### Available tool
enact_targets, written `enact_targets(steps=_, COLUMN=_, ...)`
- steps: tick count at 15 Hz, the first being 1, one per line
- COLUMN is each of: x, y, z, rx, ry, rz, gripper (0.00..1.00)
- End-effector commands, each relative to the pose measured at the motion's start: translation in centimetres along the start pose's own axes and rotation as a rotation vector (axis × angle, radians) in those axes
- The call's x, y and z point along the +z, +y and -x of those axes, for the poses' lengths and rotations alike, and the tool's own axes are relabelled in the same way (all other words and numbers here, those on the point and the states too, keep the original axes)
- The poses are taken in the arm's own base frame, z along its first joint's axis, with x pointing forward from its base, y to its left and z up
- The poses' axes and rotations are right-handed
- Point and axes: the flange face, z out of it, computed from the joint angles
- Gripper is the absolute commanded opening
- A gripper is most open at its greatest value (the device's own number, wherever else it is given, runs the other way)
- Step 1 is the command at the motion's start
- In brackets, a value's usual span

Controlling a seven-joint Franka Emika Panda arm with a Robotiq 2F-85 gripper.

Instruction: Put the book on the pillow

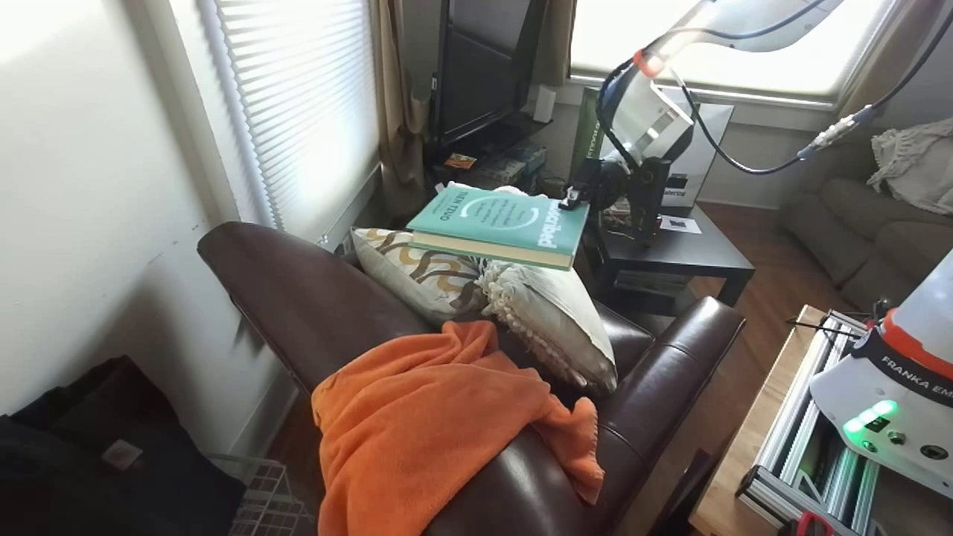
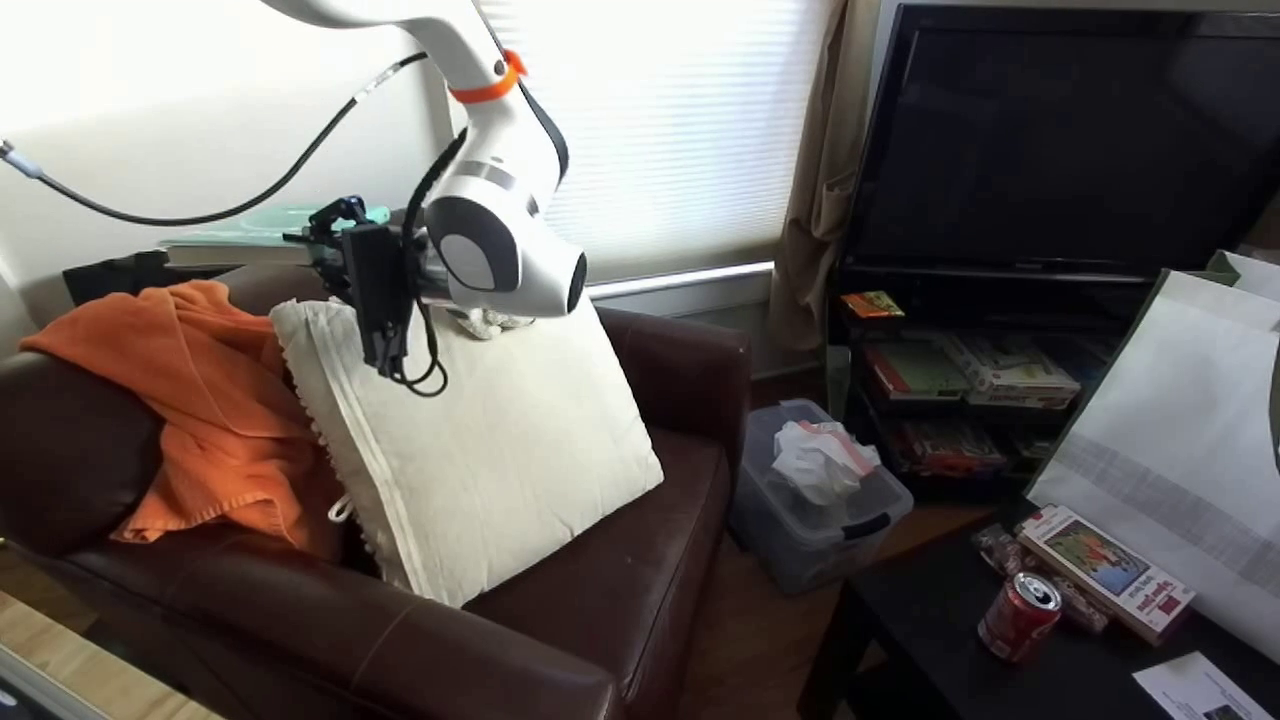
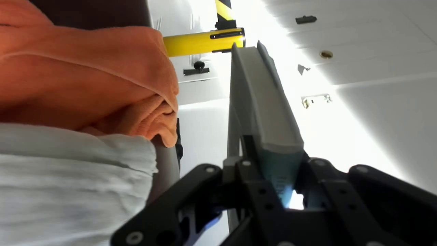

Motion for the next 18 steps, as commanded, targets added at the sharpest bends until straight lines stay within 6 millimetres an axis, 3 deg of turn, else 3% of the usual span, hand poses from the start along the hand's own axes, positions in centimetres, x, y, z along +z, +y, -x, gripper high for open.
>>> enact_targets(steps=1, x=-0.7, y=1.2, z=1.2, rx=0.017, ry=0.020, rz=-0.006, gripper=0.26)
enact_targets(steps=2, x=-1.1, y=1.6, z=1.3, rx=0.025, ry=0.026, rz=-0.005, gripper=0.26)
enact_targets(steps=3, x=-1.0, y=1.5, z=1.0, rx=0.020, ry=0.023, rz=-0.002, gripper=0.07)
enact_targets(steps=10, x=-4.1, y=4.8, z=-1.0, rx=0.077, ry=0.176, rz=0.028, gripper=0.07)
enact_targets(steps=14, x=-4.7, y=6.4, z=-2.5, rx=0.115, ry=0.143, rz=0.018, gripper=0.07)
enact_targets(steps=15, x=-4.7, y=6.9, z=-2.5, rx=0.168, ry=0.106, rz=0.012, gripper=0.51)
enact_targets(steps=18, x=-5.4, y=7.3, z=-1.8, rx=0.334, ry=0.142, rz=0.025, gripper=0.66)
